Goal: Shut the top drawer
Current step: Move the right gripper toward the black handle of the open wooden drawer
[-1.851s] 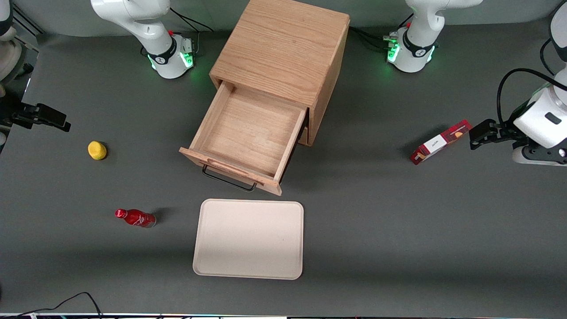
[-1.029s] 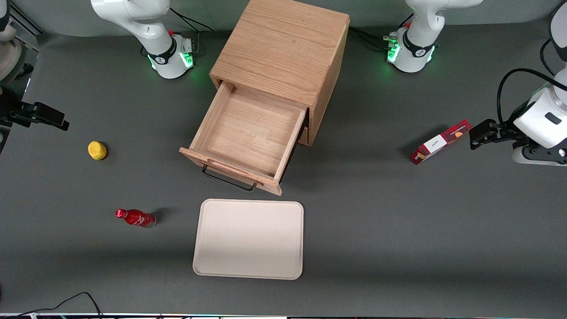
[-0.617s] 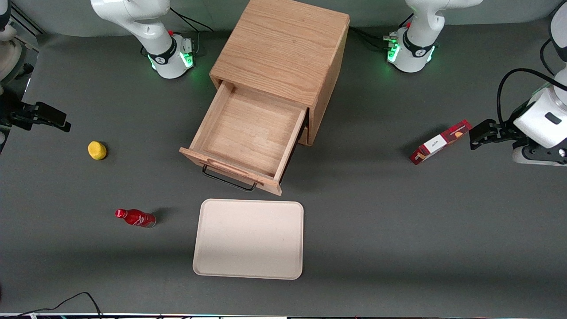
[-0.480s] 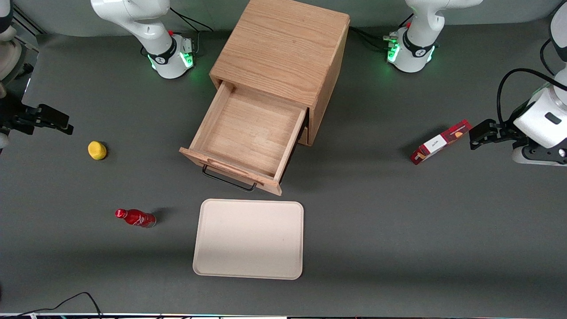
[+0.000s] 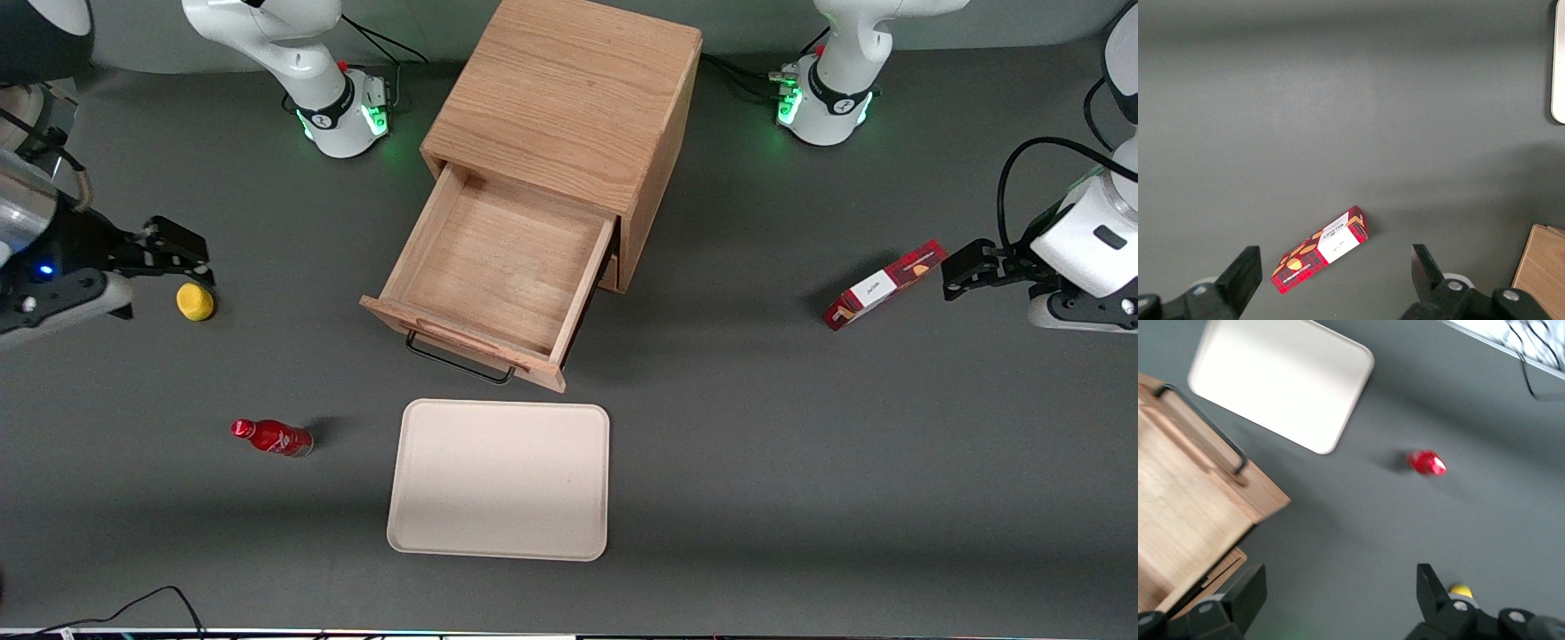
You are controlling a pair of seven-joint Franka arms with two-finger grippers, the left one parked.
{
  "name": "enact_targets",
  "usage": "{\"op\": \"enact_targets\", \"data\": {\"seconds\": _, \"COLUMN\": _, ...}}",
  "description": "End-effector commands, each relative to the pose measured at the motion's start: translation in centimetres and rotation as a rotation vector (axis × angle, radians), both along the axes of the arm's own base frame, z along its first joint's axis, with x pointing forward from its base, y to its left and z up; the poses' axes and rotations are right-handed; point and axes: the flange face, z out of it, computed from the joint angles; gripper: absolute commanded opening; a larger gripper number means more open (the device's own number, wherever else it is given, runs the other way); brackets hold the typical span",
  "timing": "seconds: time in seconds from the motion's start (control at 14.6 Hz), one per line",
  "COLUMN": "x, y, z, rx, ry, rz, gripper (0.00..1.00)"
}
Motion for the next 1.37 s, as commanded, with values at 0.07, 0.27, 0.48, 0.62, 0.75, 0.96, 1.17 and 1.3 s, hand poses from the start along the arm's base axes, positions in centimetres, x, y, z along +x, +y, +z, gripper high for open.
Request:
{"op": "enact_targets", "data": {"seconds": 0.07, "x": 2.3, "y": 4.7, "z": -0.7, "rx": 0.068, "ry": -0.050, "rz": 0.120, "gripper": 1.00}}
{"op": "enact_targets", "data": {"seconds": 0.27, "x": 2.7, "y": 8.6, "z": -2.2, "rx": 0.085, "ry": -0.065, "rz": 0.192, "gripper": 1.00}}
{"op": "enact_targets", "data": {"seconds": 0.48, "x": 1.8, "y": 11.8, "z": -2.7, "rx": 0.013, "ry": -0.085, "rz": 0.457, "gripper": 1.00}}
{"op": "enact_targets", "data": {"seconds": 0.62, "x": 2.4, "y": 12.2, "z": -4.3, "rx": -0.001, "ry": -0.068, "rz": 0.593, "gripper": 1.00}}
{"op": "enact_targets", "data": {"seconds": 0.75, "x": 3.1, "y": 12.5, "z": -5.9, "rx": 0.005, "ry": -0.058, "rz": 0.779, "gripper": 1.00}}
{"op": "enact_targets", "data": {"seconds": 0.96, "x": 3.2, "y": 12.5, "z": -5.9, "rx": 0.049, "ry": -0.073, "rz": 0.860, "gripper": 1.00}}
{"op": "enact_targets", "data": {"seconds": 1.17, "x": 4.3, "y": 13.8, "z": -9.0, "rx": 0.198, "ry": -0.063, "rz": 0.847, "gripper": 1.00}}
{"op": "enact_targets", "data": {"seconds": 1.3, "x": 5.3, "y": 13.4, "z": -10.3, "rx": 0.255, "ry": -0.060, "rz": 0.787, "gripper": 1.00}}
